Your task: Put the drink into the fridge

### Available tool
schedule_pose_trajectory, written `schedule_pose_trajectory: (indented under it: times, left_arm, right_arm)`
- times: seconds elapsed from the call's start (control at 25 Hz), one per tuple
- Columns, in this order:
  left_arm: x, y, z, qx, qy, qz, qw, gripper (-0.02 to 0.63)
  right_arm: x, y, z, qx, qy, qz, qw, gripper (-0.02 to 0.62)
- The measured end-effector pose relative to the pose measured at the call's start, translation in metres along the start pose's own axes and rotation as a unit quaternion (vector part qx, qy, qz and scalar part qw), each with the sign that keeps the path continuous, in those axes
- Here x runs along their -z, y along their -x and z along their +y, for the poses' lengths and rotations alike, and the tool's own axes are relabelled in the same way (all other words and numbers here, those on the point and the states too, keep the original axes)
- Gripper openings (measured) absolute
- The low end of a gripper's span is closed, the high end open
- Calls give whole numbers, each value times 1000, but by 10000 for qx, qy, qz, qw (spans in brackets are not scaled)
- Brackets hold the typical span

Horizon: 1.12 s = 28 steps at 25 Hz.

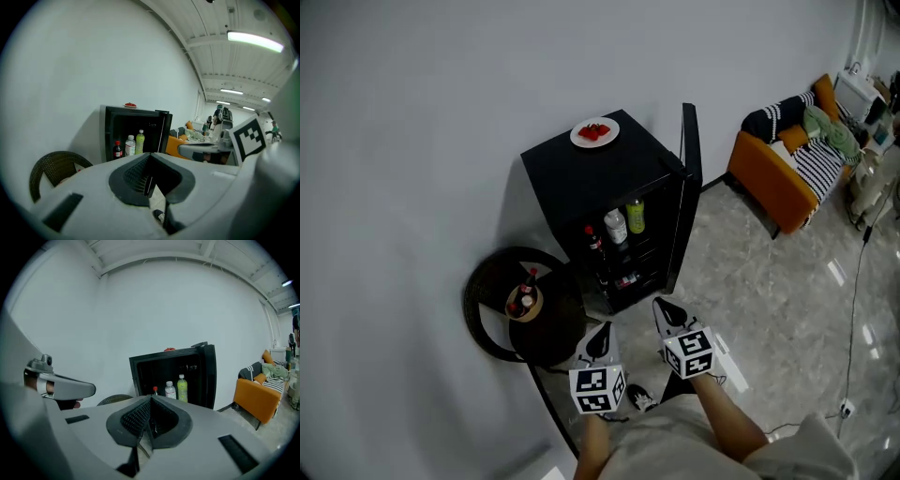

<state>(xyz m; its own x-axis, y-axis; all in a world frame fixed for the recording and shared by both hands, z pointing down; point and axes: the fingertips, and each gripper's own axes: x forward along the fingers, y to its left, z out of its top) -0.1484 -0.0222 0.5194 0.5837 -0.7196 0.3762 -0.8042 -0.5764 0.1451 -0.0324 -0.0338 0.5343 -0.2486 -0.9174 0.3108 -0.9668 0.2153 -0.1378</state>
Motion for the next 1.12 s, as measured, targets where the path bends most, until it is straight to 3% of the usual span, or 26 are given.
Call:
schedule_pose_trajectory:
  times: [0.24, 0.56, 1.12]
  left_arm:
    - [4, 13, -17, 292, -317, -95, 9990, 2]
    - [-6, 13, -21, 310, -297, -258, 9987, 2]
    - [-11, 10, 0, -122, -472, -270, 9984, 2]
  right_arm:
    - [12, 23, 13, 122, -40, 8, 9999, 8]
    - [-6, 25, 25, 29, 292, -50, 9996, 6]
    - [-17, 19, 18, 41, 306, -31, 9995, 6]
